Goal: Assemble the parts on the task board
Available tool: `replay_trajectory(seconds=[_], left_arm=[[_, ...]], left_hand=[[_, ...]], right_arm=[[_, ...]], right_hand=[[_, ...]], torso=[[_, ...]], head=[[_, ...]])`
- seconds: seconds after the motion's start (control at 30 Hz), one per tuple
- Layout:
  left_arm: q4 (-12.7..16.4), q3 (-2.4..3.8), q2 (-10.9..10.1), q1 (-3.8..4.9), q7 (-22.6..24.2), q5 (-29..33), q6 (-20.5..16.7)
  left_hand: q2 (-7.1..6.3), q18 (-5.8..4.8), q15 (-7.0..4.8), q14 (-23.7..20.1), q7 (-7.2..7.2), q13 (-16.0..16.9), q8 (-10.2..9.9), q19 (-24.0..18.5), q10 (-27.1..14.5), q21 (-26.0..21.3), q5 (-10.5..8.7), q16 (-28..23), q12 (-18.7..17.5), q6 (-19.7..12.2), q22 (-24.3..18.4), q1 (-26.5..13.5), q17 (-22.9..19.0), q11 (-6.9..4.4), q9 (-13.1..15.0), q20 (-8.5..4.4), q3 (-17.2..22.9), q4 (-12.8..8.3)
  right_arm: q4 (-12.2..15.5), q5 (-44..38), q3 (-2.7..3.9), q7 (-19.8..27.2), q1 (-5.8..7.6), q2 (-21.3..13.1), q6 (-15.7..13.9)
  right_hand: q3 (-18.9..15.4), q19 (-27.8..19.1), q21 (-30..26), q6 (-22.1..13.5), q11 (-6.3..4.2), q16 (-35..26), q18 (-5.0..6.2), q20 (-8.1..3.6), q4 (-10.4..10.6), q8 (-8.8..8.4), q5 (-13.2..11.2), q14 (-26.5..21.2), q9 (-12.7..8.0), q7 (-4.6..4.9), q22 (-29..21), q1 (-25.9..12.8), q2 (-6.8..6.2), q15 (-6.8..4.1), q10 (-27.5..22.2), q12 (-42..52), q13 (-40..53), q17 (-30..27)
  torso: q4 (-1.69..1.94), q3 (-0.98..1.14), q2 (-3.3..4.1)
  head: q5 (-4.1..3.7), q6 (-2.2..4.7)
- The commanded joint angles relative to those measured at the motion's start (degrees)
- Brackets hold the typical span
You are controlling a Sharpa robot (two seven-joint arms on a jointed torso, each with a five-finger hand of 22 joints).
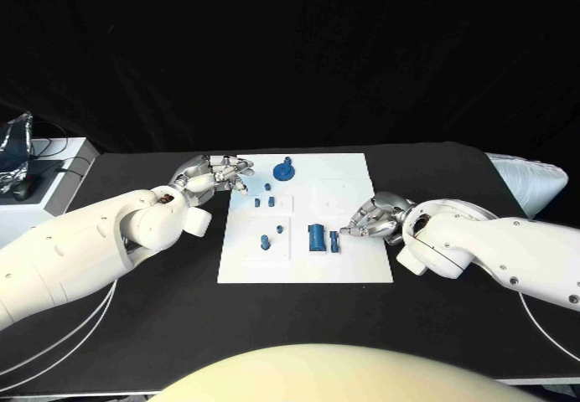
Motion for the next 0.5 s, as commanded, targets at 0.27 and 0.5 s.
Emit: replay_trajectory(seconds=[0.27, 0.5], left_arm=[[-1.64, 0.04, 1.77, -0.03, 5.46, 2.35, -5.61], [-3.32, 0.11, 2.83, 0.04, 7.85, 3.50, -8.98]], left_hand=[[-1.30, 0.51, 2.21, -3.78, -0.06, -3.37, 0.14, -7.56, 3.96, -12.30, -0.36, -19.65, -6.82, -0.89, -7.24, -1.50, -5.86, 0.96, -0.06, 2.72, 3.27, -0.68], [-1.49, 0.59, 5.36, -6.93, -1.60, -3.71, -3.09, -9.80, 3.09, -25.85, -0.51, -37.39, -17.80, -3.07, -17.64, -2.83, -8.23, 3.38, -1.56, 6.27, 3.61, -1.84]], right_arm=[[-9.62, 21.55, 0.52, 32.53, 0.49, 1.90, -9.27], [-18.76, 29.65, 1.25, 41.57, 0.45, 5.04, -8.56]], right_hand=[[3.12, -3.92, -31.51, -2.40, 1.42, -10.20, 4.78, 1.39, -3.12, -1.01, 1.95, 0.28, -0.53, 1.05, 3.17, 6.11, 1.06, 1.39, -10.88, -20.12, -1.92, -2.35], [9.27, -14.13, -65.77, -5.42, 3.69, -38.86, 8.10, 3.60, -5.03, -3.28, -0.04, -15.74, -3.66, 3.41, -13.43, 8.58, 0.27, 3.58, -25.96, -51.14, -27.67, -31.09]], torso=[[-0.69, -0.52, -1.96], [-0.97, -0.54, -3.09]], head=[[-0.51, 3.86], [-0.45, 6.99]])
